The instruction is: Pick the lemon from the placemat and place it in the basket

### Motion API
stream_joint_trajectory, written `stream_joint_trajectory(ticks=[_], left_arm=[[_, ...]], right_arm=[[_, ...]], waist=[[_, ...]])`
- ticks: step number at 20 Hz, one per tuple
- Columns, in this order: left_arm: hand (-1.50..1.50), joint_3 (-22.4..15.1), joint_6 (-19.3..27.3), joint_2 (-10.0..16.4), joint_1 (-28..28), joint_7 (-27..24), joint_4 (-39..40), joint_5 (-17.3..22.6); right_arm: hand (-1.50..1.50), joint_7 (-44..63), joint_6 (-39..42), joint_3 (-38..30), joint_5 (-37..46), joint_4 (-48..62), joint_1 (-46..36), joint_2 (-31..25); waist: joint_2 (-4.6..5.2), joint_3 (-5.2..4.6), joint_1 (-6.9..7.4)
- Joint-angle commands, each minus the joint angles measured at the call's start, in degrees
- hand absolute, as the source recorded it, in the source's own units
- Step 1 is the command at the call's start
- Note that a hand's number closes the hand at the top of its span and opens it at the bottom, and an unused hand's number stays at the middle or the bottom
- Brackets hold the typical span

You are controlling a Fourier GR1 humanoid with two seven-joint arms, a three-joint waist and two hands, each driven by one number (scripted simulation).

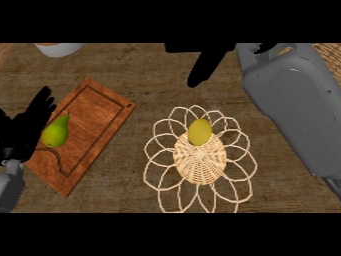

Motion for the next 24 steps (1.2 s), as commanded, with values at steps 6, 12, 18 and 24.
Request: stream_joint_trajectory(ticks=[6,12,18,24], left_arm=[[0.00,0.44,0.35,-1.09,2.02,-1.16,-0.22,-1.37],[0.00,2.30,-2.78,-0.02,1.13,-0.83,0.15,-0.41],[0.00,1.22,-1.44,-1.78,-0.33,2.76,-2.60,-2.42],[0.00,2.88,-2.67,-2.58,-0.79,1.96,-2.19,-3.48]], right_arm=[[-1.50,16.04,3.45,-0.81,-8.09,-23.48,11.93,-1.41],[-1.50,10.35,-0.08,-2.40,-4.25,-36.10,24.63,-6.16],[-1.50,2.55,-5.85,2.55,8.02,-37.26,35.08,-1.97],[-1.50,-8.83,-13.12,5.39,18.55,-29.41,41.79,3.32]], waist=[[0.22,0.03,-0.77],[0.77,0.04,0.26],[1.01,0.05,1.33],[1.12,0.05,1.64]])
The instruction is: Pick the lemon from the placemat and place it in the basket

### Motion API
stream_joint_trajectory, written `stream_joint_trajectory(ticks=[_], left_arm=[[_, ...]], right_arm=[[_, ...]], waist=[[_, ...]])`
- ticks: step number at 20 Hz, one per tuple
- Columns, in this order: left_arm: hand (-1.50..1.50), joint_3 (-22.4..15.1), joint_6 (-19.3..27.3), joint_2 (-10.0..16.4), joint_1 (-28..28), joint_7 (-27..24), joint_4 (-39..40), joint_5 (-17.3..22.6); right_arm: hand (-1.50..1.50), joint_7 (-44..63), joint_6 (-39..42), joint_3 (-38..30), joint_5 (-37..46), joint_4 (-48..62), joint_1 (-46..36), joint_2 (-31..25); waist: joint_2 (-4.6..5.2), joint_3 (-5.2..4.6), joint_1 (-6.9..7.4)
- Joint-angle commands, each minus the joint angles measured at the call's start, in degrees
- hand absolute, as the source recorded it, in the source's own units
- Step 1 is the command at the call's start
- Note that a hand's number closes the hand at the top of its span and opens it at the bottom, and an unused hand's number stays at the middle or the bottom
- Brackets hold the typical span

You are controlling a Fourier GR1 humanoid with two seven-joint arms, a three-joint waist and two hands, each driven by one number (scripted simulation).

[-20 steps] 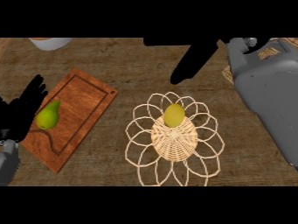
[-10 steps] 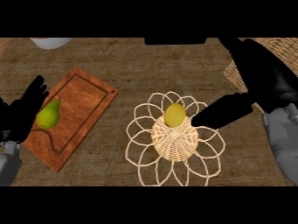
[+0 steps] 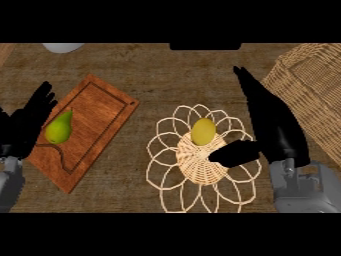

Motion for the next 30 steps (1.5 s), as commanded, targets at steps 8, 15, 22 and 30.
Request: stream_joint_trajectory(ticks=[8,15,22,30], left_arm=[[0.00,2.13,-2.52,-1.82,-1.12,-1.08,2.97,-3.01],[0.00,2.90,-3.70,-4.54,-1.86,-3.55,7.11,-4.51],[0.00,5.73,-5.34,-4.49,0.97,0.91,-0.96,-5.43],[0.00,6.76,-4.48,-7.59,0.81,0.02,0.59,-8.36]], right_arm=[[-1.50,-16.51,-12.80,-2.88,6.88,19.27,4.48,8.25],[-1.50,-12.97,-7.86,-2.15,8.72,24.46,2.35,11.82],[-1.50,-21.36,-9.01,-7.25,9.72,29.79,4.04,12.63],[-1.50,-23.20,-3.59,-6.73,7.65,19.59,11.04,12.50]], waist=[[0.13,0.00,0.36],[0.12,-0.03,0.06],[0.07,0.00,0.37],[0.05,-0.01,0.13]])
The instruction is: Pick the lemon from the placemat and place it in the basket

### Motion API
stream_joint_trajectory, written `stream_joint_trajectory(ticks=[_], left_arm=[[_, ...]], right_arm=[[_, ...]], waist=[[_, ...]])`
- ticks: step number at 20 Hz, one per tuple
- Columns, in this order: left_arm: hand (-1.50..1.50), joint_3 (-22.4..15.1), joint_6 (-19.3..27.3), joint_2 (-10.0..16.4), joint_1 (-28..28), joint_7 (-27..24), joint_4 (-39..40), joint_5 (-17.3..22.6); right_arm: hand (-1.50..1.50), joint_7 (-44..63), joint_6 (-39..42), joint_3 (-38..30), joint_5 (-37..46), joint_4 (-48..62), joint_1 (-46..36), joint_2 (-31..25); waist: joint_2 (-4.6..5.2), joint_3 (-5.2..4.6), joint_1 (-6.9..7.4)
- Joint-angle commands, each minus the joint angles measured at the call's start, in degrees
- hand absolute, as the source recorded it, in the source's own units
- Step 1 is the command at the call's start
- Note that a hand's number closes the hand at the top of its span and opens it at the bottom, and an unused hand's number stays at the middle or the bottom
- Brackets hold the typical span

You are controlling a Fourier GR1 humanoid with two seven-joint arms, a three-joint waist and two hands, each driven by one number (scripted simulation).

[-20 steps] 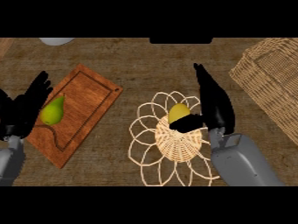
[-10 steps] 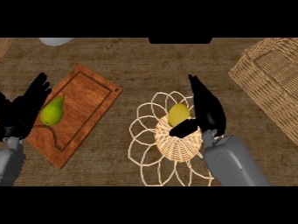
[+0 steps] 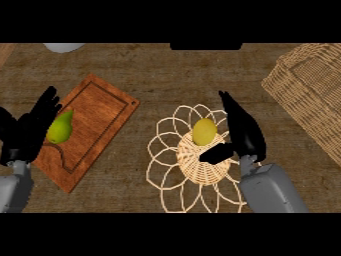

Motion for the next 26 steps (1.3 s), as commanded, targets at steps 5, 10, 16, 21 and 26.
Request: stream_joint_trajectory(ticks=[5,10,16,21,26], left_arm=[[0.00,0.69,0.52,-1.94,0.18,5.04,-5.19,-2.36],[0.00,3.32,-3.43,-0.71,-1.70,2.91,0.57,-1.46],[0.00,5.67,-4.97,-0.39,-2.44,4.05,-0.66,-1.02],[0.00,3.23,-2.07,-3.25,-3.70,1.19,1.95,-4.62],[0.00,5.44,-4.28,-2.09,-0.27,4.30,-2.99,-3.30]], right_arm=[[-1.50,-6.02,-0.24,0.22,1.19,-0.20,3.21,2.15],[-1.50,-3.58,-5.48,2.66,4.17,8.10,-0.04,3.09],[-1.50,0.57,-3.64,2.76,5.60,6.87,-0.76,3.13],[1.50,-5.75,-1.54,4.34,7.11,17.06,-3.38,0.81],[1.50,-2.42,-2.41,5.74,8.09,14.40,-3.52,3.11]], waist=[[-0.03,0.01,0.07],[0.07,0.00,0.18],[0.00,0.00,0.05],[0.21,0.00,0.05],[-0.01,0.00,0.18]])
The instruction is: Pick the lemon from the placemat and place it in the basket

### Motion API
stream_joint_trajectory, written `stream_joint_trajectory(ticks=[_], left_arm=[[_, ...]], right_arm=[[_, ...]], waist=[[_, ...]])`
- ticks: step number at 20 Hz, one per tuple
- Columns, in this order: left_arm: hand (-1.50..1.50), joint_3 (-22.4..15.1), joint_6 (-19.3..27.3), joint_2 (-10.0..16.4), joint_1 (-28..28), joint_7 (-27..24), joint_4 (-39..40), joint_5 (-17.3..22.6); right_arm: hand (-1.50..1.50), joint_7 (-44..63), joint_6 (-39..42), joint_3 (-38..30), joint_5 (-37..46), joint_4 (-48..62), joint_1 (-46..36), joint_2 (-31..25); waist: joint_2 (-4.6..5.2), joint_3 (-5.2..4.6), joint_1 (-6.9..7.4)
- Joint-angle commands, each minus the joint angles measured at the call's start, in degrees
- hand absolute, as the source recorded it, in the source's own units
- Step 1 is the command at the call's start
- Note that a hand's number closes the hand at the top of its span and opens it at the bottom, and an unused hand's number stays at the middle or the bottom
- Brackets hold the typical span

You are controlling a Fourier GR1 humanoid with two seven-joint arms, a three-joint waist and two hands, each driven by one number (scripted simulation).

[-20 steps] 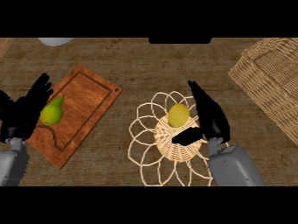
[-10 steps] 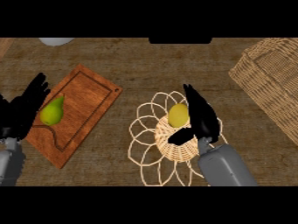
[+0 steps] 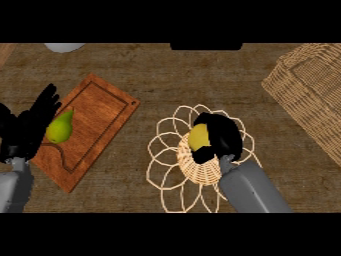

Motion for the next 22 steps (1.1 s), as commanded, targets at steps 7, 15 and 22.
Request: stream_joint_trajectory(ticks=[7,15,22], left_arm=[[0.00,2.05,-2.23,0.27,-0.73,0.21,0.72,0.34],[0.00,-0.97,-1.29,-1.49,-3.08,1.25,-1.05,-1.00],[0.00,-1.53,-1.02,-2.23,-2.19,0.21,-0.38,-1.82]], right_arm=[[1.50,-2.02,-2.33,2.42,1.24,4.34,-0.04,0.39],[1.50,25.12,-15.81,-0.79,-7.13,20.33,-23.78,0.39],[1.50,21.92,-38.05,3.29,-9.38,19.04,-28.07,0.40]], waist=[[0.05,0.04,-0.07],[0.92,0.08,4.15],[0.66,0.09,3.71]])
